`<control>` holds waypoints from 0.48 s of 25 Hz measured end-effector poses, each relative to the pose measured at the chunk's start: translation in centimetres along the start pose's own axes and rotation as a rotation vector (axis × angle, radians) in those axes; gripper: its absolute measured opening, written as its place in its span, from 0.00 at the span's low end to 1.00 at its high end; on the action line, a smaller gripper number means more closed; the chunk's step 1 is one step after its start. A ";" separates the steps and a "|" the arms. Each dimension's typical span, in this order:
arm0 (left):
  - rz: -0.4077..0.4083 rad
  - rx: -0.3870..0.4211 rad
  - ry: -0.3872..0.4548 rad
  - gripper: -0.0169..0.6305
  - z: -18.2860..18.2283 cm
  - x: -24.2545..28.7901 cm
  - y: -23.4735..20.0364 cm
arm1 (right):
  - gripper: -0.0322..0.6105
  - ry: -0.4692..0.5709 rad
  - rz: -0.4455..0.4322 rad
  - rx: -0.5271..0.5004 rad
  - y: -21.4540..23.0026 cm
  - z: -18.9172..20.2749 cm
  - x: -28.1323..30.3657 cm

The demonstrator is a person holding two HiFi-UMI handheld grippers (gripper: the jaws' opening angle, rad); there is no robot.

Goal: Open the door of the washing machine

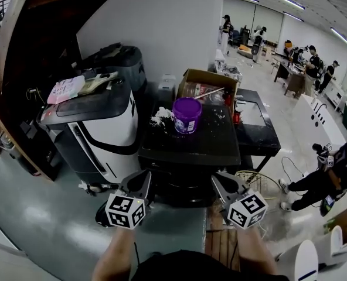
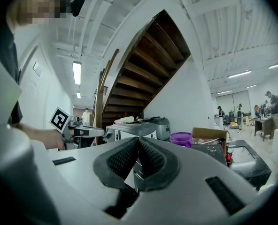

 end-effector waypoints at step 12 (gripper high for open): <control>-0.035 -0.014 -0.012 0.05 0.6 -1.4 -0.3 | 0.08 -0.012 -0.041 -0.017 -1.4 0.9 0.2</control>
Point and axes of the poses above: the fingertips, and each gripper's own axes: x forward along the fingers, y to its right, z out of its underside, the point moved 1 cm from there along -x, backward along the fingers, and after that the axes turned 14 degrees about y, right-handed, at the moved point
